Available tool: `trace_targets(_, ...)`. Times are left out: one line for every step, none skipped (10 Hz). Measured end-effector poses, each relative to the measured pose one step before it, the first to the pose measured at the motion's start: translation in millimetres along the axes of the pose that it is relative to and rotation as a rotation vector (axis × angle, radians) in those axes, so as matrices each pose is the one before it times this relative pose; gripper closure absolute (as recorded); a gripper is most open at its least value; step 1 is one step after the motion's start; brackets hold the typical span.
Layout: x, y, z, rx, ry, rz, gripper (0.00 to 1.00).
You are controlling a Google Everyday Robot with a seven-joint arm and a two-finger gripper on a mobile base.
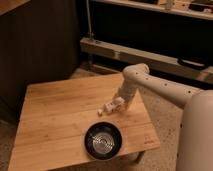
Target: Place the bottle in the ceramic bowl
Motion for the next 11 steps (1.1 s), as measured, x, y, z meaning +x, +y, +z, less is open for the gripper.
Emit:
trace_targets(2.37, -2.27, 2.44, -0.00502, -0.00303, 0.00530, 0.35)
trace_targets(1.40, -0.49, 4.79, -0.00404, -0.00404, 0.00392, 0.35)
trace_targets(2.73, 2.68, 8.77, -0.00672, -0.00669, 0.00826, 0.35)
trace_targets(2.97, 2.72, 11.66, 0.00117, -0.00949, 0.01002, 0.35)
trace_targets(4.75, 6.80, 9.99, -0.00745, -0.00764, 0.00636, 0.35)
trace_targets(2.63, 1.40, 3.44, 0.00291, -0.00477, 0.00426, 0.35)
trace_targets(2.16, 0.28, 7.13, -0.00007, -0.00791, 0.00320, 0.36)
trace_targets(0.07, -1.32, 4.25, -0.00241, -0.00472, -0.00003, 0.41)
trace_targets(-0.56, -0.85, 1.42, -0.00199, -0.00740, -0.00218, 0.49)
trace_targets(1.23, 1.95, 0.69, -0.00451, -0.00677, 0.00465, 0.59)
trace_targets(0.54, 1.16, -0.84, -0.00155, 0.00084, 0.00053, 0.71)
